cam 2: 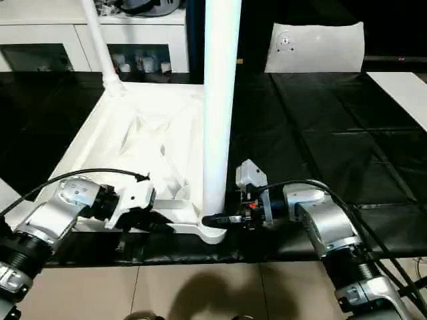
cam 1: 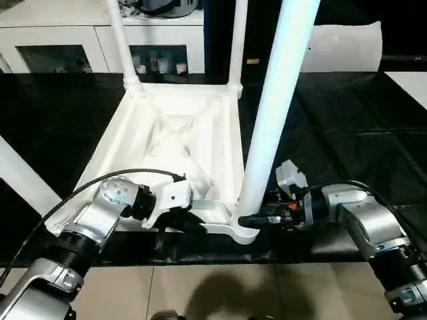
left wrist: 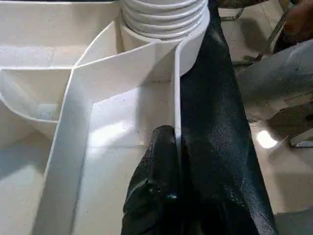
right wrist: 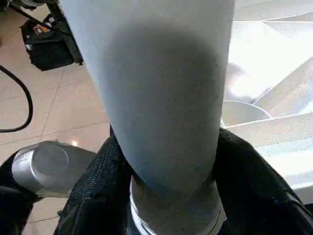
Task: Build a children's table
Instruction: Rotate leg to tighten
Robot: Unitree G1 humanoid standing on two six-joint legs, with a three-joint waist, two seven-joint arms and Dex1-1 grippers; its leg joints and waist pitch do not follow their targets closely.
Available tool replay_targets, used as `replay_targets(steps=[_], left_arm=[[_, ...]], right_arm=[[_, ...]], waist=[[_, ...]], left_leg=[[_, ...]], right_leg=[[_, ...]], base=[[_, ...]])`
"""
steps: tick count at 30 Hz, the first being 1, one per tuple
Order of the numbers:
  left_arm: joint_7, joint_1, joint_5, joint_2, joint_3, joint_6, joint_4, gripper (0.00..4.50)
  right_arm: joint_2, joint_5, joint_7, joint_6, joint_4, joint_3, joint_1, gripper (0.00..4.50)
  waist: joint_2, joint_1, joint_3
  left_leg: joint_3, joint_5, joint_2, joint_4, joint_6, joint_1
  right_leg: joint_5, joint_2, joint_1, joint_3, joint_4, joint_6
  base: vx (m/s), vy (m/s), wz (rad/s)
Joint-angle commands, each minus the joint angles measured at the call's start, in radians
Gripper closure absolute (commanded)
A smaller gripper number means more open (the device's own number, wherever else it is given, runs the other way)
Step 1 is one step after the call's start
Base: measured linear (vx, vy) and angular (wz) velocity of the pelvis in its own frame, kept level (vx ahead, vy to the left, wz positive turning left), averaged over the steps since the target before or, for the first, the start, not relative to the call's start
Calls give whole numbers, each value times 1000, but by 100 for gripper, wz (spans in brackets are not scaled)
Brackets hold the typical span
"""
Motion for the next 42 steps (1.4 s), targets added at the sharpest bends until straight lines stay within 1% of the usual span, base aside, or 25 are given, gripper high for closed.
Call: replay_targets(steps=[1,3,4,5,7,8,9,10,11,13,14,15,16,18,20,21,22,25,26,27,29,31,34,38,42], left_arm=[[69,-37,0,-27,30,17,12,450],[95,-48,3,-43,33,39,22,450],[123,-58,11,-55,36,53,30,450],[152,-69,13,-71,42,73,42,450],[273,-130,7,-152,77,145,95,450],[293,-142,5,-168,83,158,104,450],[315,-153,7,-183,87,175,112,450],[368,-174,14,-212,97,193,133,450],[409,-189,19,-234,105,206,150,450],[488,-212,29,-270,117,221,180,450],[550,-228,32,-300,130,229,205,450],[557,-230,33,-303,132,229,208,450],[607,-245,43,-334,142,231,228,450],[620,-256,58,-352,137,220,246,450],[619,-260,68,-354,130,211,253,450],[605,-254,76,-345,120,209,250,450],[599,-252,80,-340,115,207,249,450],[552,-231,91,-301,97,176,244,450],[541,-227,95,-293,98,161,247,450],[523,-222,97,-285,96,143,249,450],[496,-213,99,-272,92,125,249,450],[440,-192,99,-242,78,73,236,450],[330,-166,90,-193,57,-4,217,450],[215,-150,59,-159,48,-57,200,450],[83,-131,37,-124,29,-80,166,450]], right_arm=[[20,33,1,30,-38,8,15,246],[35,9,-62,30,-52,5,25,246],[48,-8,-104,27,-61,6,32,246],[65,-25,-151,31,-69,6,38,246],[163,-96,-403,94,-63,-17,35,247],[186,-105,-452,110,-59,-25,31,250],[208,-116,-500,125,-56,-33,27,250],[251,-133,-584,158,-53,-50,20,251],[283,-146,-645,178,-47,-61,13,251],[333,-171,-740,194,-33,-70,0,252],[381,-189,-830,201,-11,-84,-15,252],[387,-191,-841,202,-8,-85,-17,252],[441,-205,-929,205,23,-108,-36,252],[482,-218,-985,182,44,-121,-51,252],[493,-223,-999,177,44,-122,-54,252],[491,-231,-997,141,38,-118,-50,196],[492,-234,-996,126,33,-119,-47,182],[459,-200,-914,70,-27,-137,-3,160],[447,-197,-897,55,-38,-139,7,147],[434,-192,-880,44,-48,-143,16,137],[414,-185,-855,28,-63,-146,31,126],[369,-153,-782,11,-98,-159,60,114],[263,-103,-618,3,-138,-167,88,83],[171,-85,-472,-16,-138,-160,97,45],[91,-67,-320,-30,-118,-136,84,35]], waist=[[2,-3,-65],[1,-1,-63],[10,0,-62],[6,-3,-61],[7,-12,-59],[5,-21,-61],[-1,-31,-63],[2,-33,-63],[6,-43,-63],[6,-54,-66],[6,-53,-67],[12,-55,-67],[13,-55,-70],[8,-58,-71],[10,-56,-73],[10,-56,-74],[11,-54,-74],[17,-52,-71],[14,-52,-71],[17,-54,-70],[15,-62,-68],[15,-64,-67],[17,-61,-70],[14,-51,-69],[15,-28,-70]], left_leg=[[-18,-223,57,-73,38,6],[-19,-229,54,-74,36,6],[-20,-237,53,-74,32,8],[-19,-245,53,-75,29,9],[-20,-252,44,-74,10,12],[-24,-260,40,-74,-2,10],[-28,-252,39,-75,-7,1],[-31,-250,39,-77,-4,-2],[-28,-252,42,-76,1,4],[-26,-248,35,-72,9,4],[-26,-230,35,-72,16,1],[-25,-225,34,-71,18,2],[-24,-218,35,-70,24,3],[-23,-194,36,-71,33,3],[-23,-172,38,-72,42,-1],[-23,-163,39,-72,46,-2],[-21,-153,39,-72,52,-3],[-20,-164,40,-73,62,-3],[-21,-174,41,-74,62,-5],[-23,-179,41,-76,61,-6],[-22,-193,40,-75,65,-6],[-21,-199,40,-75,70,-4],[-23,-183,45,-74,87,-7],[-19,-181,48,-72,94,-6],[-18,-179,55,-72,89,1]], right_leg=[[-371,-79,53,56,-79,-157],[-419,-79,52,54,-83,-137],[-437,-79,51,53,-85,-131],[-454,-78,50,53,-90,-121],[-509,-74,46,48,-98,-93],[-535,-75,48,42,-102,-78],[-534,-77,57,38,-100,-64],[-532,-79,59,36,-100,-60],[-510,-74,49,39,-104,-66],[-490,-75,51,38,-105,-78],[-471,-75,52,39,-104,-83],[-463,-74,50,40,-103,-87],[-444,-74,52,40,-103,-90],[-419,-74,52,43,-99,-100],[-377,-76,56,46,-94,-107],[-356,-75,57,47,-91,-112],[-325,-76,57,49,-88,-120],[-322,-77,58,48,-90,-127],[-331,-77,60,49,-89,-120],[-334,-76,62,48,-88,-119],[-361,-76,62,47,-94,-113],[-378,-75,61,47,-99,-111],[-337,-77,63,49,-91,-124],[-318,-79,61,50,-86,-152],[-322,-79,56,51,-82,-161]], base=[[0,0,0],[0,0,0],[0,0,0],[0,0,0],[0,0,0],[0,0,0],[0,0,0],[0,0,0],[0,0,0],[0,0,0],[0,0,0],[0,0,0],[0,0,0],[0,0,0],[0,0,0],[0,0,0],[0,0,0],[0,0,0],[0,0,0],[0,0,0],[0,0,0],[0,0,0],[0,0,0],[0,0,0],[0,0,0]])
